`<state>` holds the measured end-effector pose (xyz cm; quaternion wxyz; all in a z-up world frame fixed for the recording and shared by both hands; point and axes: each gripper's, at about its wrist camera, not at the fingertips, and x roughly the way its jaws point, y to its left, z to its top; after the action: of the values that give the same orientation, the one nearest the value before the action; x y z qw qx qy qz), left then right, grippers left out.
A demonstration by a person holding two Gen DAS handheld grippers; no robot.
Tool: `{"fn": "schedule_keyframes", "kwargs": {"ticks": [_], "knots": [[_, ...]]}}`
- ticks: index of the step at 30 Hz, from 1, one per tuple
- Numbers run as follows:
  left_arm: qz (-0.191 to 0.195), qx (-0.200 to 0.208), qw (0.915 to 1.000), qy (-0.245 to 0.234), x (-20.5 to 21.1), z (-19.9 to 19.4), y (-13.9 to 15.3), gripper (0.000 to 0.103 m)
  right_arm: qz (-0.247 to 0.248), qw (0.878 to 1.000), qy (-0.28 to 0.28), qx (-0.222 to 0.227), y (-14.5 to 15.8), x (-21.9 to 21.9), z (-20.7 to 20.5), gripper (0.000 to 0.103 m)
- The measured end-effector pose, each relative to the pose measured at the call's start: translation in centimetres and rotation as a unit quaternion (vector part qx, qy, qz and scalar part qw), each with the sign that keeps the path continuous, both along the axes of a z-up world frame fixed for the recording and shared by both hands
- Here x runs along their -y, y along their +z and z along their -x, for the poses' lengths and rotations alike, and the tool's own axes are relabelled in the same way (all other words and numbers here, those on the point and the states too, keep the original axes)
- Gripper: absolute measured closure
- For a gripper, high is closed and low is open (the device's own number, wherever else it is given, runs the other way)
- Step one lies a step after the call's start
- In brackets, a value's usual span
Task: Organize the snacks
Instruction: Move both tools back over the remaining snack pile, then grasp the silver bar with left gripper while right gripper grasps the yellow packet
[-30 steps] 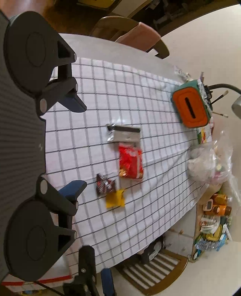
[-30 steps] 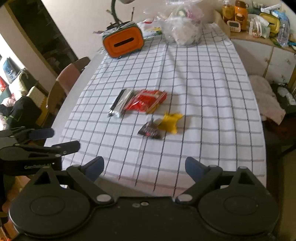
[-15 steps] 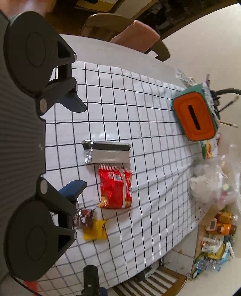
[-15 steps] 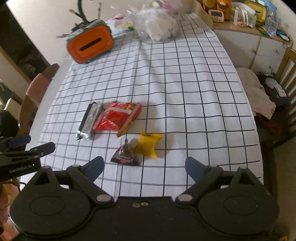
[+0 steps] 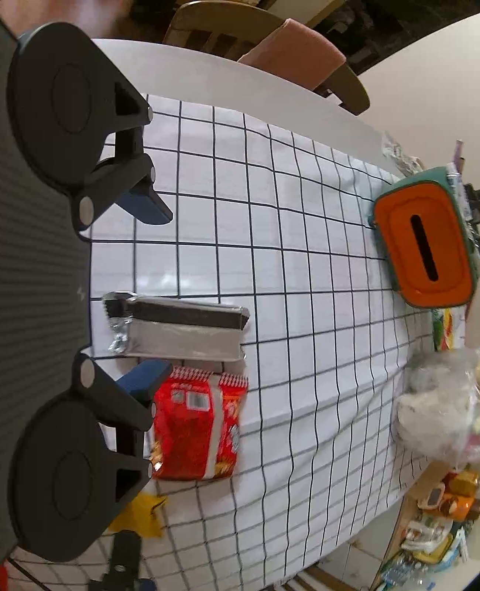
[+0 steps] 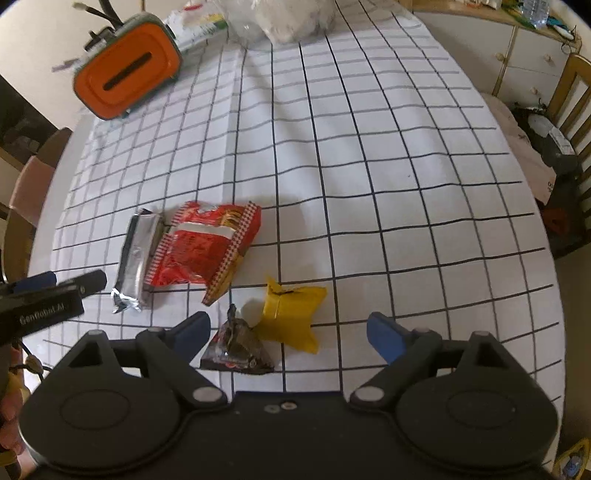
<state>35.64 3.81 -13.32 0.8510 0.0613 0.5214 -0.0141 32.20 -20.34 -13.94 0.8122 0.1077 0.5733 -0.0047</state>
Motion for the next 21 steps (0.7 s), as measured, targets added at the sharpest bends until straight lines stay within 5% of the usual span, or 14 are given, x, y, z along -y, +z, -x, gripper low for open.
{"fn": "schedule_keyframes", "kwargs": {"ticks": [21], "knots": [[0.02,-0.032,0.9991,0.019,0.9,-4.3,-4.3,0.023,0.048,0.998,-0.003,-0.04,-4.9,-1.6,-2.1,0.032]]}}
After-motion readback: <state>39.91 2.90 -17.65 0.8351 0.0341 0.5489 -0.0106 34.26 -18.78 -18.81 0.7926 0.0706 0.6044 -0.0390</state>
